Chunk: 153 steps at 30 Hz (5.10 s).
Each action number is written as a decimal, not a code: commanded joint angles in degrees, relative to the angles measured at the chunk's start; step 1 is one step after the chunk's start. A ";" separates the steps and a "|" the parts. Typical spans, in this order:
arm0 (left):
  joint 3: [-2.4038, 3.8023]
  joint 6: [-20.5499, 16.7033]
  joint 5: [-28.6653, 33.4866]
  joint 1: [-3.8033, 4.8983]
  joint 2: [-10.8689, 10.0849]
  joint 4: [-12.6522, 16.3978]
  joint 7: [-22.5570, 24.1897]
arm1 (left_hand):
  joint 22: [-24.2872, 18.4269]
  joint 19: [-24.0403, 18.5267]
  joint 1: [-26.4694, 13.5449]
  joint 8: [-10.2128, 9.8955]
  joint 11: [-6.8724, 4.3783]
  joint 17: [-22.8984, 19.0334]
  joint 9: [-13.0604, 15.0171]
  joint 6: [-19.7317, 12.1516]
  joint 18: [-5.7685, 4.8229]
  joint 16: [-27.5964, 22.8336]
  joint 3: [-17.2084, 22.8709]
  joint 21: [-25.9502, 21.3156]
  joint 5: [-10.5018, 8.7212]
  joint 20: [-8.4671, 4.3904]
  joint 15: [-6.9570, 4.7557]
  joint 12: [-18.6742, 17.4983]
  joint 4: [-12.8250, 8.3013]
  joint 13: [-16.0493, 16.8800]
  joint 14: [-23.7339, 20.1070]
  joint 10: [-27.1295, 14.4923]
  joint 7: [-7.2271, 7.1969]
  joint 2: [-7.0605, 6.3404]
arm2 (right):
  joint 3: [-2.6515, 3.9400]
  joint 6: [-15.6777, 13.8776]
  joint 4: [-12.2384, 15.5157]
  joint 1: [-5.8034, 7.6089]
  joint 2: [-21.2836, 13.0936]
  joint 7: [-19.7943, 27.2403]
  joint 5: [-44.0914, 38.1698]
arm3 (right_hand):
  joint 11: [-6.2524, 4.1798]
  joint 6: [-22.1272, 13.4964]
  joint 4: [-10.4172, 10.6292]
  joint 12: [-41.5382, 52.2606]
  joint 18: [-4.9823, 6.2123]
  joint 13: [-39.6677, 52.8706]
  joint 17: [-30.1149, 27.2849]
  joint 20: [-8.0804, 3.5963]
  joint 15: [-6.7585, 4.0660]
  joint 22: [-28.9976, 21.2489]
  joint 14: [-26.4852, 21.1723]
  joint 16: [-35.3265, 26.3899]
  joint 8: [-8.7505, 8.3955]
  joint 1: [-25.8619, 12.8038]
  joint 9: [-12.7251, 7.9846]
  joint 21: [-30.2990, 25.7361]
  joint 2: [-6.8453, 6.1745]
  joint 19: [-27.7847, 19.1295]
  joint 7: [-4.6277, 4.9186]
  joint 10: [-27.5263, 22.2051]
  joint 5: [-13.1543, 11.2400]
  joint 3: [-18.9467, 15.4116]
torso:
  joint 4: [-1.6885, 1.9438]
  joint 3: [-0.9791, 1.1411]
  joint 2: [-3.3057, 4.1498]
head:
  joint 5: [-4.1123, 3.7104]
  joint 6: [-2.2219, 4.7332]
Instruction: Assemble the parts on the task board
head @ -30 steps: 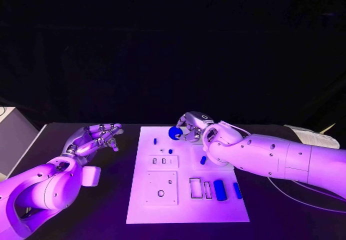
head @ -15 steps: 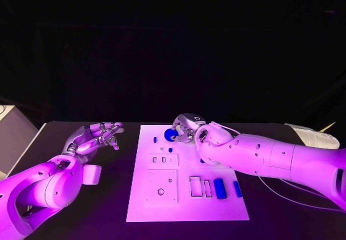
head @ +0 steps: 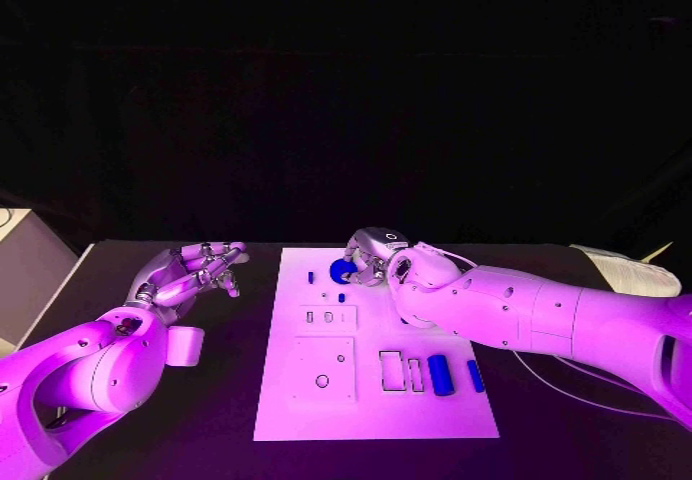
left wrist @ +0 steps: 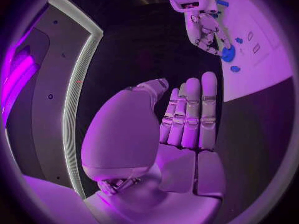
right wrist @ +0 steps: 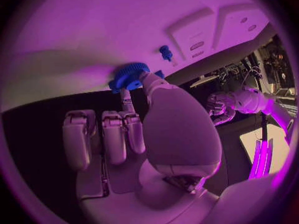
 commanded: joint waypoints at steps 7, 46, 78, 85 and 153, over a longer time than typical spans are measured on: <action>0.05 0.96 -0.12 0.03 -0.01 0.13 0.13 | 0.10 -0.37 -0.62 0.36 0.18 0.06 0.09 -0.38 0.83 0.22 0.19 0.20 -0.35 0.15 0.05 -0.18 0.00 0.05 -0.28 -0.26 -0.06 0.01 | -0.23 1.99 -0.49 -0.32 0.29 0.02 -0.53 | 1.18 -4.55 0.67 0.12 -0.48 15.06 15.07 1.14 1.47 10.46 6.06 0.25 -2.41 -3.61 -1.24 -0.72 -0.19 4.18 1.31 5.87 -5.40 -5.13 | -0.03 0.03 -0.04 | 0.01 0.05; 0.04 0.83 -0.11 -0.01 0.07 -0.53 0.07 | 0.36 -0.80 -0.84 0.37 0.22 -0.01 0.19 -0.50 0.83 0.39 0.29 0.65 -0.33 0.21 0.10 -0.19 0.03 0.08 -0.46 -0.37 -0.01 0.04 | -0.17 -10.06 9.42 0.15 -12.66 12.99 12.33 | 1.41 -3.98 0.03 0.12 -0.57 15.06 15.07 1.57 1.76 11.02 6.06 0.25 -3.22 -5.64 -1.69 -0.45 2.66 4.32 1.49 5.87 -4.83 -5.72 | -0.37 0.25 -0.18 | 0.31 0.87; 0.04 1.26 -0.01 -0.27 0.56 -1.11 0.14 | 0.46 -1.26 -0.83 0.33 0.28 -0.15 0.23 -0.66 0.82 0.24 0.40 0.79 -0.32 0.29 0.19 -0.24 -0.08 0.08 -0.94 -0.56 0.02 -0.01 | -0.16 6.42 2.29 0.33 -24.07 24.39 19.22 | 1.49 -4.04 -4.57 0.12 -0.45 15.06 15.07 1.34 1.50 10.67 6.06 0.25 -3.89 5.41 -2.10 -0.94 -0.37 4.04 1.61 5.87 -3.26 -2.83 | -0.85 0.45 -0.49 | -0.61 0.50; 0.04 1.30 -0.01 -0.30 0.57 -1.18 0.15 | 0.46 -1.26 -0.83 0.33 0.28 -0.15 0.23 -0.66 0.82 0.24 0.40 0.79 -0.32 0.29 0.19 -0.24 -0.08 0.08 -0.94 -0.56 0.02 -0.01 | -0.16 8.36 1.94 -0.26 -24.16 23.67 18.45 | 1.51 -4.32 -4.44 0.12 -0.45 15.06 15.07 1.40 1.61 10.68 6.06 0.25 -4.09 5.21 -2.20 -0.95 -0.76 4.04 1.67 5.87 -2.81 -3.10 | -0.84 0.34 -0.56 | -0.52 -0.01; 0.04 1.10 -0.02 -0.33 0.24 -1.38 -0.20 | 0.67 -1.75 -1.11 0.22 0.46 -0.28 0.29 -0.98 0.83 0.39 0.43 1.17 -0.35 0.41 0.31 -0.29 -0.07 0.09 -1.10 -0.84 0.29 -0.11 | -0.15 4.42 0.05 -1.94 -21.10 22.16 16.93 | 0.51 0.38 -2.87 0.12 -0.77 15.06 15.07 0.59 0.52 11.91 6.06 0.25 -1.89 4.00 -1.66 0.10 2.14 4.63 0.42 5.87 0.30 1.91 | -0.93 0.32 -0.67 | -0.41 -0.77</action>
